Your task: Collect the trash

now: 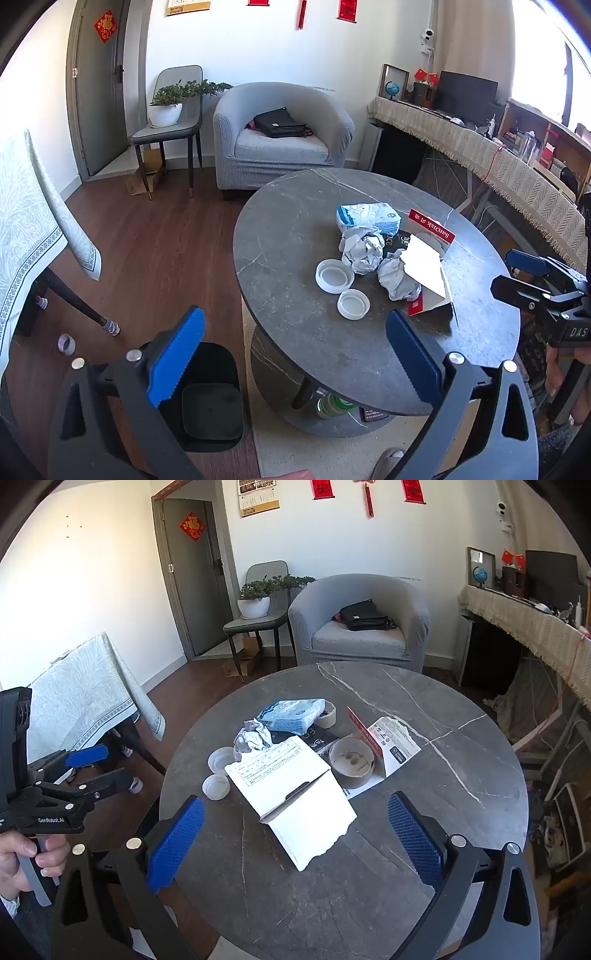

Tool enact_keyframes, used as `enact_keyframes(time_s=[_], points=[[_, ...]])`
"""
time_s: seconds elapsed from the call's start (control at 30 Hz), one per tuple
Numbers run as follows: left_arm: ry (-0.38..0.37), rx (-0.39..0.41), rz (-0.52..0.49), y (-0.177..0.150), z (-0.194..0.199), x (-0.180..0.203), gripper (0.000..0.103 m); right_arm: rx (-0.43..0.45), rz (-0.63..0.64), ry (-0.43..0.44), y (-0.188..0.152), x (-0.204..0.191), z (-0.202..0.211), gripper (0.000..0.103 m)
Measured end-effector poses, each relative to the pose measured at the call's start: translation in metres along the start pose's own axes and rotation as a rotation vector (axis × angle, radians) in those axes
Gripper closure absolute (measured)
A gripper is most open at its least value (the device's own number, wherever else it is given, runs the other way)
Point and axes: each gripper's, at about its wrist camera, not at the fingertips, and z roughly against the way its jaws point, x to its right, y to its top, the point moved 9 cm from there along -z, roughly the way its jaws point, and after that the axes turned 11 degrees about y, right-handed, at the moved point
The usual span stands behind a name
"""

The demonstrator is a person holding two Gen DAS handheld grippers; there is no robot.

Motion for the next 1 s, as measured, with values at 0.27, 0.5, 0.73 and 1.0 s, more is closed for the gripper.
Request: enact_keyframes(time_s=[0.27, 0.5, 0.73, 1.0], points=[[0.017, 0.029, 0.018, 0.0029, 0.008, -0.0055, 0.003, 0.0, 0.008, 0.0, -0.0007, -0.0018, -0.0017, 0.003], [0.022, 0.023, 0.017, 0.004, 0.0042, -0.0058, 0.003, 0.002, 0.008, 0.003, 0.0005, -0.0018, -0.0006, 0.003], [0.023, 0.027, 0.018, 0.0044, 0.0059, -0.0053, 0.003, 0.001, 0.008, 0.004, 0.0019, -0.002, -0.0005, 0.003], [0.02, 0.024, 0.02, 0.0052, 0.0044, -0.0069, 0.003, 0.001, 0.008, 0.003, 0.0022, -0.0023, -0.0002, 0.003]])
